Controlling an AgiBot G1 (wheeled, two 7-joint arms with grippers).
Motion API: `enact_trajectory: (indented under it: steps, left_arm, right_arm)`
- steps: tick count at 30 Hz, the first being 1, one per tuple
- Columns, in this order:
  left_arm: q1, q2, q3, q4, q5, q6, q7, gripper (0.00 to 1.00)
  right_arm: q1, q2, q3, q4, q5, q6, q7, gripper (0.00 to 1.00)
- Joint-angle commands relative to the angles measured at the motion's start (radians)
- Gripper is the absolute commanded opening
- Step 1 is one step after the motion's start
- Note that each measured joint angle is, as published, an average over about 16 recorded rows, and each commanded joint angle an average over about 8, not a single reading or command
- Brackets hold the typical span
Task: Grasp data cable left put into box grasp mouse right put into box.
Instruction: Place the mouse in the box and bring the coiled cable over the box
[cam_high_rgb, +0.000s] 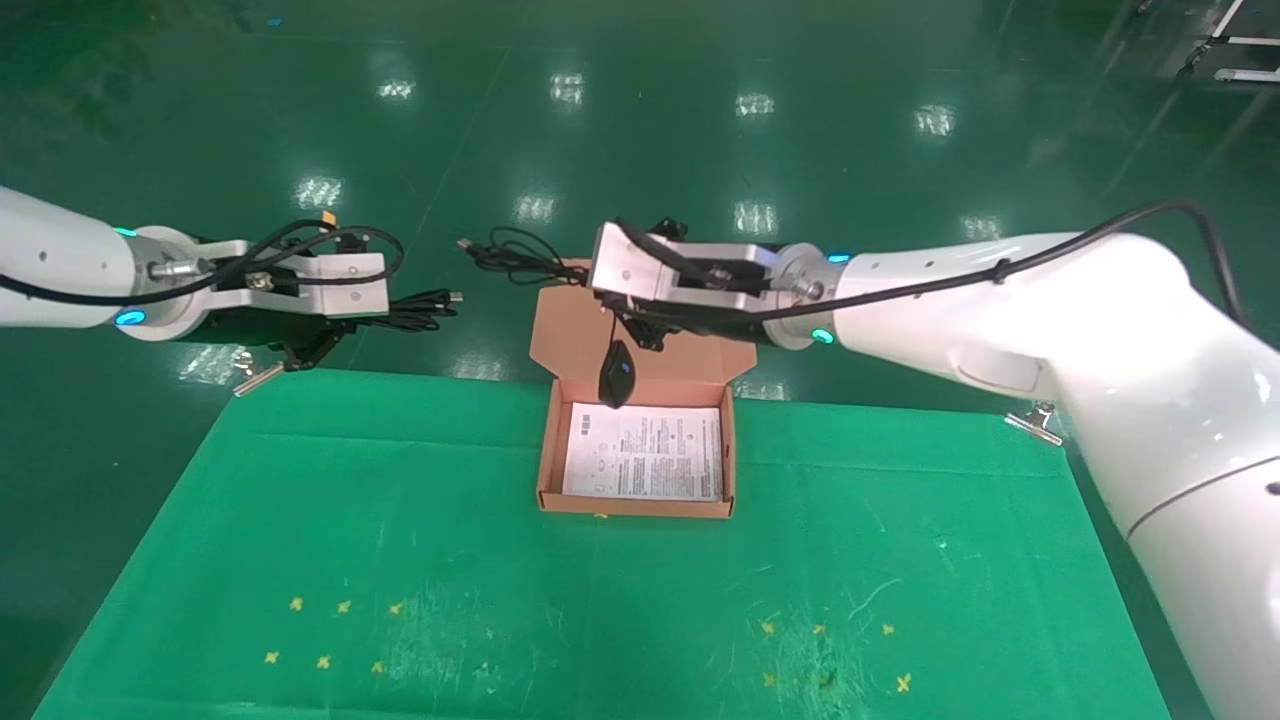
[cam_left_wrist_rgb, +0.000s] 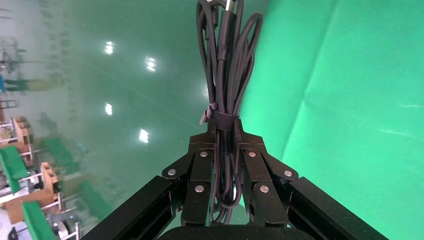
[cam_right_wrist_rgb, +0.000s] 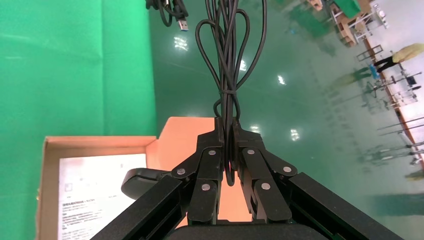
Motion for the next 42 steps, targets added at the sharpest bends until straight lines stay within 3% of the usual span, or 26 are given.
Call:
enact_trajectory:
  steps: [1,17,28,29,36,37,42]
  left_arm:
    - [-0.001,-0.003,0.003,-0.008,0.010,0.013,-0.018,0.00]
    - [0.001,-0.007,0.005,-0.024,0.018,0.018,-0.034,0.00]
    - [0.001,-0.007,0.005,-0.025,0.019,0.019,-0.035,0.00]
    - [0.002,-0.007,0.005,-0.025,0.019,0.019,-0.035,0.00]
    - [0.002,-0.007,0.005,-0.026,0.019,0.019,-0.035,0.00]
    - [0.002,-0.007,0.005,-0.026,0.019,0.019,-0.035,0.00]
    - [0.004,-0.006,0.005,-0.026,0.016,0.018,-0.035,0.00]
  right_arm:
    - [-0.005,-0.006,-0.011,-0.008,0.003,0.010,-0.004,0.00]
    - [-0.088,-0.014,-0.226,-0.043,0.181,0.140,0.092,0.00]
    - [-0.087,-0.016,-0.391,-0.134,0.200,0.223,0.216,0.00]
    - [-0.085,-0.016,-0.405,-0.134,0.200,0.226,0.224,0.07]
    - [-0.076,-0.016,-0.463,-0.128,0.199,0.240,0.246,0.95]
    - [-0.076,-0.015,-0.466,-0.127,0.199,0.241,0.246,1.00]
    - [-0.077,-0.004,-0.470,-0.110,0.201,0.241,0.247,1.00]
